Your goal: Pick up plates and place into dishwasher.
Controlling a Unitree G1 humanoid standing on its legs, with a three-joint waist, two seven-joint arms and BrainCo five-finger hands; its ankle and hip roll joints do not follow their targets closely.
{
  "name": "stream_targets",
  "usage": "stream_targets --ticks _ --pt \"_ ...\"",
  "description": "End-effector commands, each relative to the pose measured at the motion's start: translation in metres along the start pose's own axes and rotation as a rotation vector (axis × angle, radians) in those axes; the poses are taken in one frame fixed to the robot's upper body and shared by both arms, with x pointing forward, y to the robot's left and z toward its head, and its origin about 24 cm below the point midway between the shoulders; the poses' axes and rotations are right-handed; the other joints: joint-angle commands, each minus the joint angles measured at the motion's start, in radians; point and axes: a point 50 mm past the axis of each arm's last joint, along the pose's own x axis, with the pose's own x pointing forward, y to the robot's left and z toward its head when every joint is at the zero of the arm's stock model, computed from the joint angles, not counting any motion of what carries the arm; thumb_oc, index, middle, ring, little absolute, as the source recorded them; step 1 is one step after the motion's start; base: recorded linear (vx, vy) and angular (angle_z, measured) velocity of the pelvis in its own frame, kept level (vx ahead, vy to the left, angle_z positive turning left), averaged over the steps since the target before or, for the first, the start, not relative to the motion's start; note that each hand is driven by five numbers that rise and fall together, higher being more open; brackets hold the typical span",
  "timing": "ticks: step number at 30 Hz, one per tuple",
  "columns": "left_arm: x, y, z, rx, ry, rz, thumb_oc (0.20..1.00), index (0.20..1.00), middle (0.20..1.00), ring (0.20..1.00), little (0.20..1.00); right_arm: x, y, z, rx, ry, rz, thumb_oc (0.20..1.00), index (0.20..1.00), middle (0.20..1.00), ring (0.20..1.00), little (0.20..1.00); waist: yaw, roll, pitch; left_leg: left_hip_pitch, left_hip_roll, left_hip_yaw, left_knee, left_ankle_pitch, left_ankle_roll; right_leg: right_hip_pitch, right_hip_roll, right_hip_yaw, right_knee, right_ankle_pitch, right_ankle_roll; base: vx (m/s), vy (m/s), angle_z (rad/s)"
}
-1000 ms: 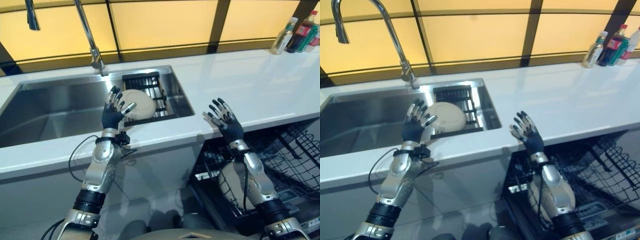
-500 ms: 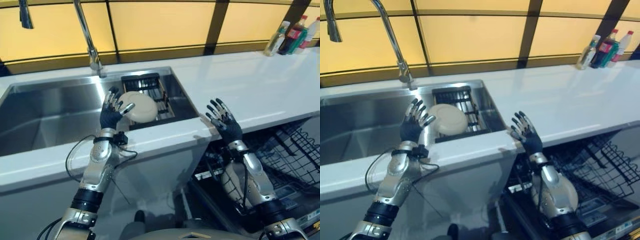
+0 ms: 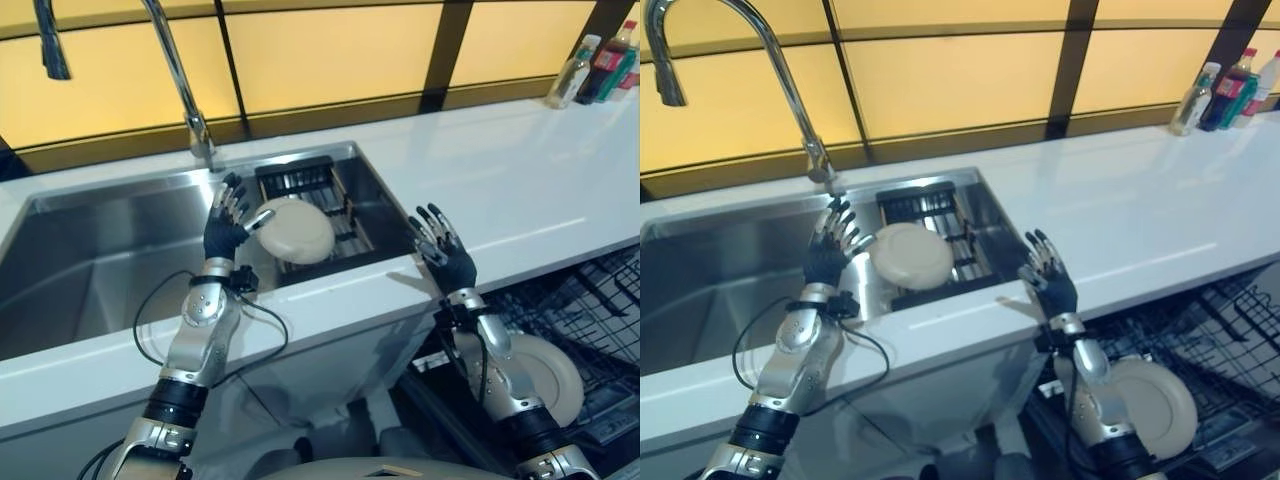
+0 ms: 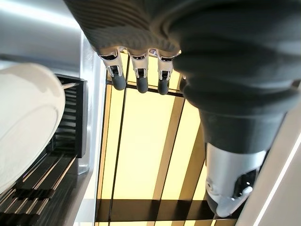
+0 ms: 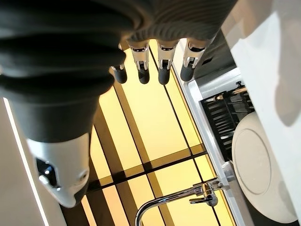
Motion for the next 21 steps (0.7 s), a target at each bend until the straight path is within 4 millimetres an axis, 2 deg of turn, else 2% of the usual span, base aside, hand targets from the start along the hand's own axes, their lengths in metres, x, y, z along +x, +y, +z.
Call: stream_targets --ticks 1,2,3,4,8,14,18,21 --pt "0.004 0.001 0.019 0.061 -0.107 -0.011 1.0 1.0 1.0 1.0 1.0 0.004 0.004 0.023 -0.01 -0.121 0.032 1.0 1.0 1.0 1.0 1.0 -0.032 -0.035 -0.04 0.022 -0.04 0.017 -0.05 -0.028 0.023 -0.022 -0.006 -0.064 -0.268 0.215 -0.008 0.16 -0.091 -0.04" --pt "0.006 0.0 0.021 0.072 -0.113 -0.003 1.0 1.0 1.0 1.0 1.0 0.006 0.004 0.025 -0.004 -0.124 0.043 1.0 1.0 1.0 1.0 1.0 -0.034 -0.041 -0.032 0.035 -0.037 0.018 -0.052 -0.043 0.019 -0.003 -0.005 -0.076 -0.359 0.176 -0.007 0.13 -0.115 -0.12" --pt "0.007 0.001 0.022 0.086 -0.116 0.001 1.0 1.0 1.0 1.0 1.0 0.008 0.005 0.025 0.004 -0.123 0.049 1.0 1.0 1.0 1.0 1.0 -0.037 -0.056 -0.025 0.046 -0.041 0.019 -0.044 -0.067 0.017 -0.012 -0.007 -0.069 -0.407 0.212 0.005 0.1 -0.122 -0.15" --pt "0.005 -0.002 0.021 0.103 -0.116 0.0 1.0 1.0 1.0 1.0 1.0 0.01 0.004 0.026 0.008 -0.123 0.048 1.0 1.0 1.0 1.0 1.0 -0.035 -0.056 -0.021 0.046 -0.03 0.015 -0.038 -0.068 0.016 0.006 0.002 -0.057 -0.462 0.155 0.002 0.09 -0.124 -0.14" --pt "0.005 0.002 0.027 0.245 -0.151 -0.025 1.0 1.0 1.0 1.0 1.0 0.019 0.0 0.032 0.004 -0.126 0.04 1.0 1.0 1.0 1.0 1.0 -0.008 -0.07 -0.041 0.046 -0.016 0.023 -0.07 -0.038 0.002 0.128 0.005 -0.056 -0.596 0.13 0.005 0.08 -0.071 0.06" --pt "0.013 0.026 0.045 0.549 -0.242 -0.006 1.0 1.0 1.0 1.0 1.0 0.015 0.0 0.026 -0.006 -0.089 0.062 1.0 1.0 1.0 1.0 1.0 -0.011 -0.053 -0.077 0.067 -0.006 0.052 -0.109 -0.028 0.001 0.165 0.014 -0.051 -0.639 0.121 0.003 0.09 0.007 -0.05" --pt "0.018 0.038 0.067 0.705 -0.349 0.001 1.0 1.0 1.0 1.0 1.0 0.007 -0.006 0.023 -0.024 -0.056 0.059 1.0 1.0 1.0 1.0 1.0 -0.024 -0.041 -0.087 0.074 -0.006 0.063 -0.112 -0.03 0.003 0.165 0.017 -0.044 -0.634 0.113 0.003 0.09 0.027 -0.18" --pt "0.02 0.049 0.083 0.948 -0.454 0.043 1.0 1.0 1.0 1.0 1.0 0.005 -0.013 0.023 -0.027 -0.051 0.045 1.0 1.0 1.0 1.0 1.0 -0.022 -0.033 -0.091 0.074 -0.005 0.065 -0.108 -0.035 0.001 0.171 0.014 -0.045 -0.639 0.108 0.003 0.07 0.002 -0.01"
